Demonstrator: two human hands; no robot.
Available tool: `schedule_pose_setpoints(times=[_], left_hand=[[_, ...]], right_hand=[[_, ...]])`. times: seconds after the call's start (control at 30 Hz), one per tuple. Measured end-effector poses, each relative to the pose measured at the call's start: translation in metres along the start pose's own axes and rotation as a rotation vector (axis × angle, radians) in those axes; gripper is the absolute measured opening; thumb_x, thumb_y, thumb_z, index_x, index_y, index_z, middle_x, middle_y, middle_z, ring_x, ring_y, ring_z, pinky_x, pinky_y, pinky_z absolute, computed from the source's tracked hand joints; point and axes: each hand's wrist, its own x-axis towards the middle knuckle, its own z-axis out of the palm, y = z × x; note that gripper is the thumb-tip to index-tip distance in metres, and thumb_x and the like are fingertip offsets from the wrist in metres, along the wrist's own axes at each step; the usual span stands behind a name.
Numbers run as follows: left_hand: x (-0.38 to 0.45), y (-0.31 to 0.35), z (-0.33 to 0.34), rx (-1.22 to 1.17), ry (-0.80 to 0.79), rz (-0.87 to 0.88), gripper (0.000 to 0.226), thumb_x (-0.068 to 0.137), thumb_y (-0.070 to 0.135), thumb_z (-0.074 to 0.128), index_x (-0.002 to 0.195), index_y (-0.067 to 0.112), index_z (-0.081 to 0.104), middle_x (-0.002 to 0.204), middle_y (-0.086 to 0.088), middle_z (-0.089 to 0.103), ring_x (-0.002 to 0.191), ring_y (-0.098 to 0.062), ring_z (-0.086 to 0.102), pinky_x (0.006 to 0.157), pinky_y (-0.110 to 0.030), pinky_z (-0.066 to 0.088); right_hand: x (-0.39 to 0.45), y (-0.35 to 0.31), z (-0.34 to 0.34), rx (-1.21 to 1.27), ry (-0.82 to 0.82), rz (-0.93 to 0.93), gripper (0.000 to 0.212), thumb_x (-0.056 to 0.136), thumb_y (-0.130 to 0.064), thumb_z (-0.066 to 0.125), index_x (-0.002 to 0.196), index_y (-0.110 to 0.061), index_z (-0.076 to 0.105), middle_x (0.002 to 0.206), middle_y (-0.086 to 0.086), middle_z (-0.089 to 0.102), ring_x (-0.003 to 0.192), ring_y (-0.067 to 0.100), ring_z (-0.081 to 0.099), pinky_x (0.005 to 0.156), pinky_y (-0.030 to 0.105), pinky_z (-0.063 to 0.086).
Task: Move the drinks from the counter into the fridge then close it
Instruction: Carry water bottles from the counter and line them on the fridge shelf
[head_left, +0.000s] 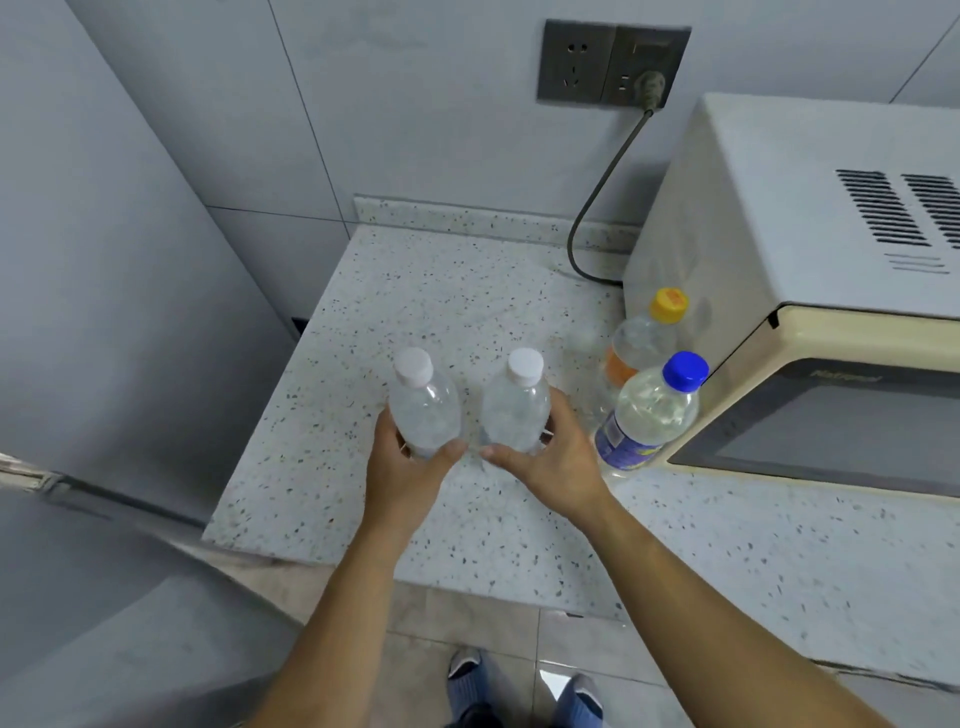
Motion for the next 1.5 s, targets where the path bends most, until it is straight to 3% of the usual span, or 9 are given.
schedule_pose_setpoints(times=[0.17,0.43,0.6,0.7,0.8,0.97,1.07,1.17,1.5], left_hand=[[0.003,-0.010,-0.002,-0.023,-0.003,0.005,0.070,0.060,0.053,0.086,0.119,0.057,0.049,0.119,0.025,0.062,0.110,0.000,0.061,0.085,-0.025,0.051],[-0.031,-0.021,-0.010,-0.166,0.041,-0.030,0.046,0.062,0.049,0.081,0.105,0.047,0.065,0.105,0.019,0.072,0.096,-0.001,0.069,0.075,-0.021,0.054],[-0.084,-0.034,-0.021,-0.437,-0.011,-0.165,0.057,0.059,0.056,0.084,0.106,0.026,0.072,0.109,-0.003,0.075,0.102,-0.023,0.071,0.076,-0.030,0.058],[-0.123,-0.043,-0.020,-0.654,-0.063,-0.337,0.078,0.068,0.067,0.074,0.122,0.011,0.066,0.117,-0.015,0.071,0.106,-0.030,0.069,0.078,-0.036,0.059],[-0.165,-0.053,-0.011,-0.737,-0.045,-0.507,0.073,0.077,0.070,0.049,0.109,0.011,0.076,0.111,-0.019,0.072,0.094,-0.033,0.073,0.072,-0.043,0.061],[-0.234,-0.069,0.010,-0.836,0.052,-0.512,0.071,0.068,0.069,0.057,0.099,0.009,0.078,0.101,-0.020,0.073,0.080,-0.032,0.073,0.067,-0.046,0.060],[-0.271,-0.078,0.010,-0.849,0.115,-0.531,0.064,0.074,0.065,0.055,0.094,0.010,0.080,0.097,-0.018,0.074,0.078,-0.031,0.073,0.076,-0.049,0.061],[-0.308,-0.085,0.001,-0.903,0.207,-0.539,0.062,0.076,0.064,0.053,0.091,0.011,0.081,0.099,-0.015,0.075,0.076,-0.031,0.073,0.067,-0.042,0.061],[-0.415,-0.107,-0.061,-1.065,0.552,-0.480,0.071,0.074,0.069,0.054,0.103,0.008,0.078,0.107,-0.016,0.072,0.084,-0.034,0.072,0.070,-0.042,0.060]], right_hand=[[-0.003,0.012,0.015,0.095,0.131,0.005,0.066,0.070,-0.022,0.090,0.122,-0.028,0.050,0.116,-0.010,0.061,0.105,0.004,0.061,0.085,0.020,0.053],[-0.039,0.024,0.005,0.280,0.204,0.061,0.044,0.079,-0.015,0.083,0.118,-0.019,0.062,0.108,0.000,0.073,0.099,0.015,0.070,0.081,0.025,0.058],[-0.074,0.037,-0.013,0.500,0.067,0.238,0.028,0.090,-0.019,0.069,0.118,-0.016,0.067,0.109,0.010,0.075,0.100,0.026,0.072,0.077,0.031,0.059],[-0.098,0.041,-0.026,0.658,-0.027,0.405,0.040,0.080,-0.040,0.066,0.109,-0.013,0.074,0.098,0.014,0.075,0.084,0.028,0.074,0.069,0.036,0.061],[-0.117,0.052,-0.040,0.755,-0.142,0.507,0.044,0.071,-0.054,0.067,0.093,-0.018,0.081,0.093,0.010,0.075,0.080,0.026,0.074,0.068,0.037,0.059],[-0.151,0.077,-0.048,0.836,-0.330,0.617,0.066,0.074,-0.066,0.060,0.102,-0.008,0.078,0.100,0.020,0.071,0.086,0.032,0.070,0.079,0.043,0.058],[-0.173,0.089,-0.042,0.812,-0.453,0.640,0.073,0.071,-0.070,0.064,0.101,-0.005,0.077,0.096,0.021,0.070,0.082,0.031,0.070,0.078,0.043,0.058],[-0.194,0.093,-0.026,0.778,-0.547,0.664,0.075,0.063,-0.071,0.071,0.098,-0.005,0.076,0.090,0.020,0.070,0.077,0.031,0.069,0.076,0.044,0.058],[-0.265,0.078,0.067,0.452,-0.845,0.772,0.074,0.067,-0.070,0.059,0.095,-0.005,0.080,0.093,0.022,0.071,0.080,0.033,0.070,0.076,0.046,0.055]])
